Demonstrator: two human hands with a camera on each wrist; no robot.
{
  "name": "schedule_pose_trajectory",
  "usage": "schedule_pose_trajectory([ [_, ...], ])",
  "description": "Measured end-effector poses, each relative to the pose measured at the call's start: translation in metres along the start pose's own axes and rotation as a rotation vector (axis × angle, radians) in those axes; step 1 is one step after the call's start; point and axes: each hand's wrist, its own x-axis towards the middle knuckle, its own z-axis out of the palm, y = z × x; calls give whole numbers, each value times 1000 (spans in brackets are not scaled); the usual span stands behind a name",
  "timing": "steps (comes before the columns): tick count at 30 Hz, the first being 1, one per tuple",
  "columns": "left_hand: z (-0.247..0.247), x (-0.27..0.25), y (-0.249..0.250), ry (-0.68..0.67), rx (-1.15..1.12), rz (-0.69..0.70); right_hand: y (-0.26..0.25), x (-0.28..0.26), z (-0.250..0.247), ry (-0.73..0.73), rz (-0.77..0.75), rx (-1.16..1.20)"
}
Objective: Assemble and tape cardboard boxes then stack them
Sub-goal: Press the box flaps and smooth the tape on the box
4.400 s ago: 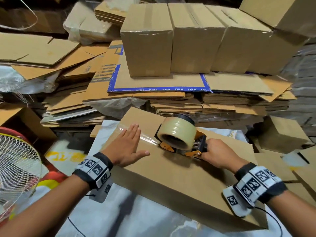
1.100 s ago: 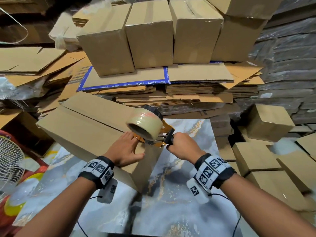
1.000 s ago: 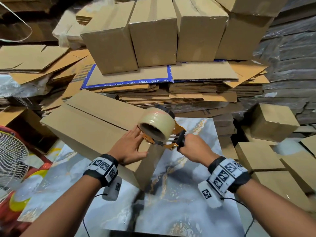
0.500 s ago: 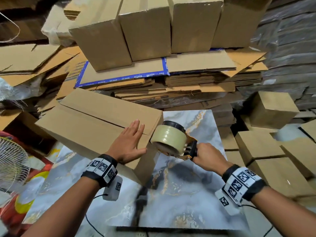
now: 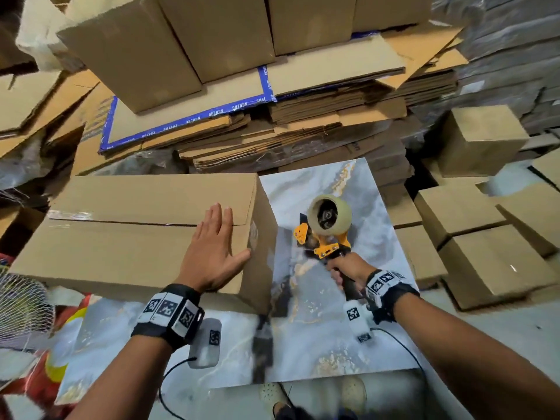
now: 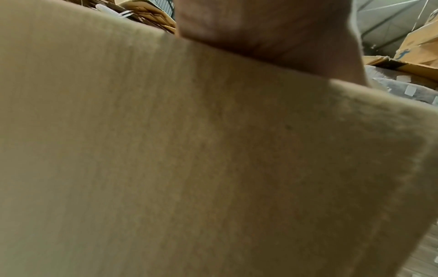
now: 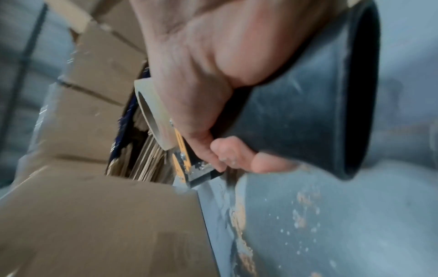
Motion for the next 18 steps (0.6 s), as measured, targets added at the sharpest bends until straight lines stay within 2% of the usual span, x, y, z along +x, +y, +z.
schedule_pose_trajectory([
  [4, -1, 0, 0, -7, 8, 16, 12, 26, 5, -73, 87, 246],
  [8, 1, 1, 0, -14, 4, 27, 25, 40, 7, -56, 18, 296],
  [11, 2, 0, 0, -21, 19, 35, 33, 52, 8, 41, -101, 232],
  [14, 1, -1, 0, -33, 2, 21, 47, 70, 3, 158, -119, 104],
  [16, 0, -3, 0, -44, -24, 32, 55, 78, -3, 330, -130, -101],
  [18, -3, -4, -5, -60, -40, 79, 36, 38, 2, 535, -150, -256],
])
